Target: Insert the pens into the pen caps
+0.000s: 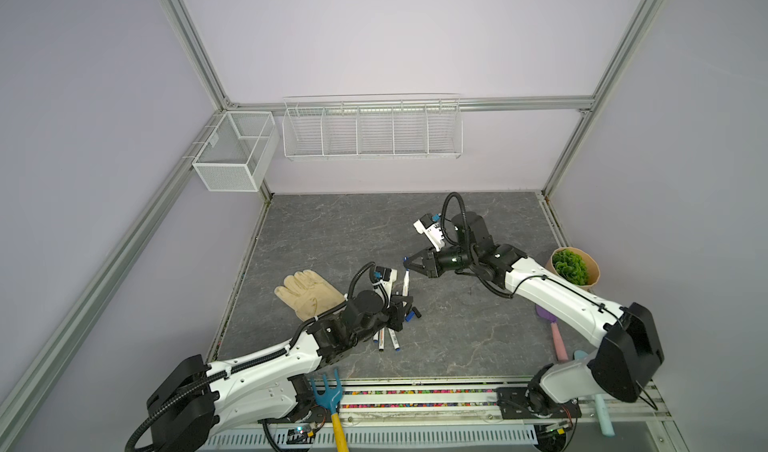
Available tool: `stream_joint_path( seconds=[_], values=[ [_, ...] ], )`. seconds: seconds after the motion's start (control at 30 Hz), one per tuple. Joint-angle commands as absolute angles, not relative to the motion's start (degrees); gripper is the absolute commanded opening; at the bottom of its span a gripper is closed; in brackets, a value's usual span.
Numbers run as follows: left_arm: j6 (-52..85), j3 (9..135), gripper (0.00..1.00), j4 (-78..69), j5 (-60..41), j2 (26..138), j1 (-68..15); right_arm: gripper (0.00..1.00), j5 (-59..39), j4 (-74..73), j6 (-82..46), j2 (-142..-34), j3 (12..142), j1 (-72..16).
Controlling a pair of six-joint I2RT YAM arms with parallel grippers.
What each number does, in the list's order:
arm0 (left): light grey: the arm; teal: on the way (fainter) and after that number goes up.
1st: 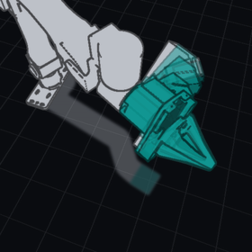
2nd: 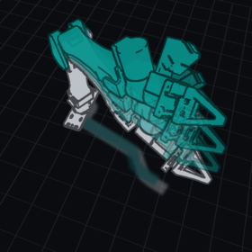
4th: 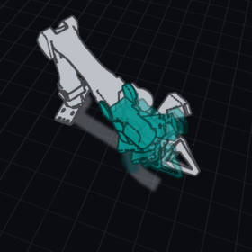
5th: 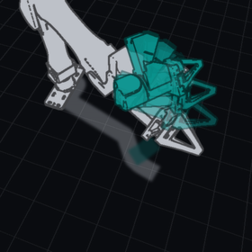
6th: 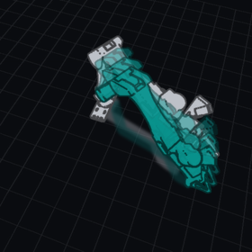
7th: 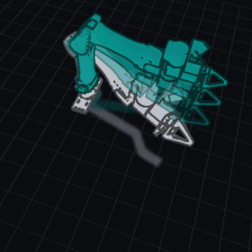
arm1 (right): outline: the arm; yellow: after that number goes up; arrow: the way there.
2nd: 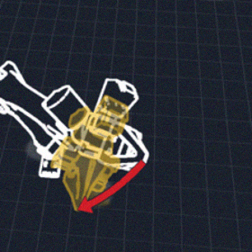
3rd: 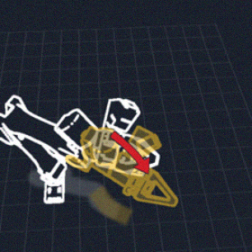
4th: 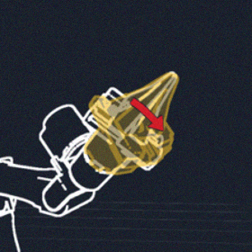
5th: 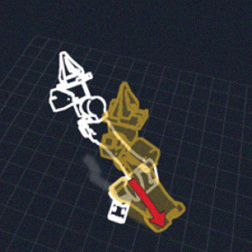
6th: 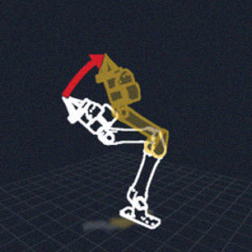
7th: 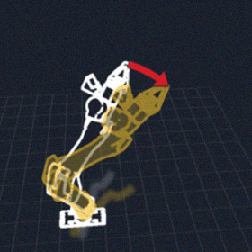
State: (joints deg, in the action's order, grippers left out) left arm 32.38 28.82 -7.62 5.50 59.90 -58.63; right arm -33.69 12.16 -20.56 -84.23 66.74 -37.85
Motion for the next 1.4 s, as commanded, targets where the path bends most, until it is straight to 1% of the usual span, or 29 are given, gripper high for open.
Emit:
stream_joint_path(
  seconds=[0.0,0.57,1.37],
  values=[
    [31.4,30.0,0.00,-8.7,5.4,60.1,-58.8,0.08,-32.9,12.2,-19.5,-84.2,66.8,-37.6],
    [31.5,30.0,0.00,-8.8,5.2,60.2,-58.9,0.07,-33.1,11.8,-19.8,-85.8,68.8,-37.6],
    [31.7,29.6,0.00,-10.2,6.7,58.9,-58.8,0.08,-32.9,14.3,-18.2,-84.2,65.4,-39.4]
  ],
)
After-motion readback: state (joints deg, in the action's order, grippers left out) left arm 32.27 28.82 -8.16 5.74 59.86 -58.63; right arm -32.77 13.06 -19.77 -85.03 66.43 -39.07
